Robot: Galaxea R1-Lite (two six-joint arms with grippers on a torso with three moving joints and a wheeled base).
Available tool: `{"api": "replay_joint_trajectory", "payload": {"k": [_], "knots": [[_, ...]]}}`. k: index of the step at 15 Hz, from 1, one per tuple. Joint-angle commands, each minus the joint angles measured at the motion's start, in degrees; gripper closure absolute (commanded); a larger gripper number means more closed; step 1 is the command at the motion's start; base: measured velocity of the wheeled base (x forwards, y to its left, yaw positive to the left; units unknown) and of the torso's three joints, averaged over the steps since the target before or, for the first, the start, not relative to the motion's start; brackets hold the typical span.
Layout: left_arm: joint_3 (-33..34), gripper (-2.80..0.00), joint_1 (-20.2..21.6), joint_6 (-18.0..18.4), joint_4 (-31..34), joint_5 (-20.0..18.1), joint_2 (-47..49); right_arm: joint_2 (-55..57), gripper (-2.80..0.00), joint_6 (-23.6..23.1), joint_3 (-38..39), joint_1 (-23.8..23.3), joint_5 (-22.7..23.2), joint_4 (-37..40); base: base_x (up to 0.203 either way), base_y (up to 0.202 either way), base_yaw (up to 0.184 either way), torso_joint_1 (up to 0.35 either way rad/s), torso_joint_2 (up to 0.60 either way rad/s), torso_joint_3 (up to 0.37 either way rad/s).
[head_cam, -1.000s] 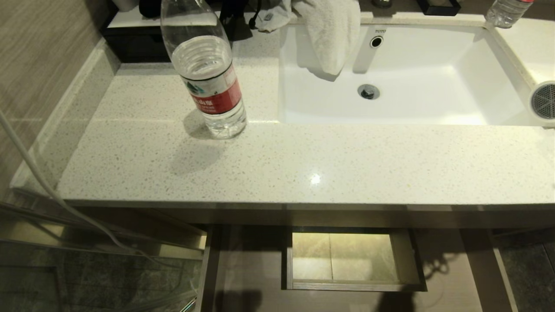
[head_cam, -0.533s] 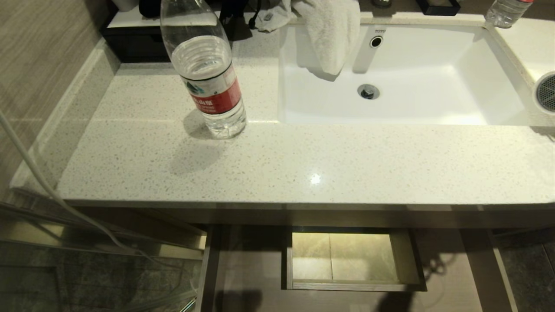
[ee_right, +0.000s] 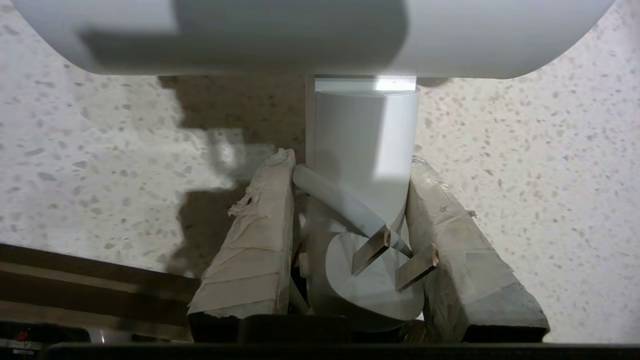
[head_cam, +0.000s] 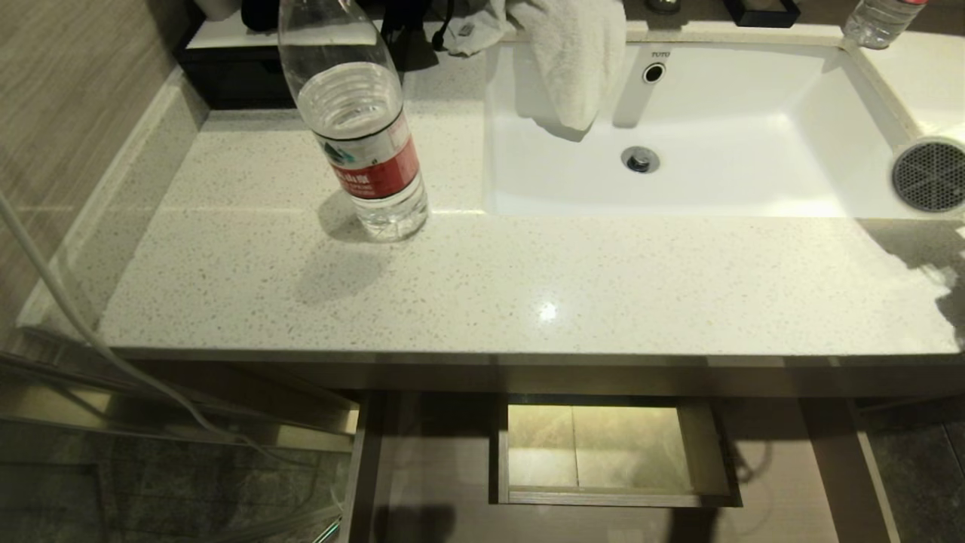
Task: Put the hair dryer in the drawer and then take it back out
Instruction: Pick up the hairdryer
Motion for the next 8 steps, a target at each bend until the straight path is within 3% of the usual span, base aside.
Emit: {"api": "replay_joint_trajectory", "payload": {"k": [1, 8], "knots": [[0.0, 0.00, 0.0, 0.0, 0.0, 0.0, 0.0, -2.5, 0.00, 0.7, 2.9, 2.5, 0.0, -2.1, 0.000, 0.000, 0.000, 0.000, 0.00, 0.000], [0.0, 0.00, 0.0, 0.0, 0.0, 0.0, 0.0, -4.5, 0.00, 1.8, 7.2, 4.4, -3.8, -8.1, 0.000, 0.000, 0.000, 0.000, 0.00, 0.000]]}}
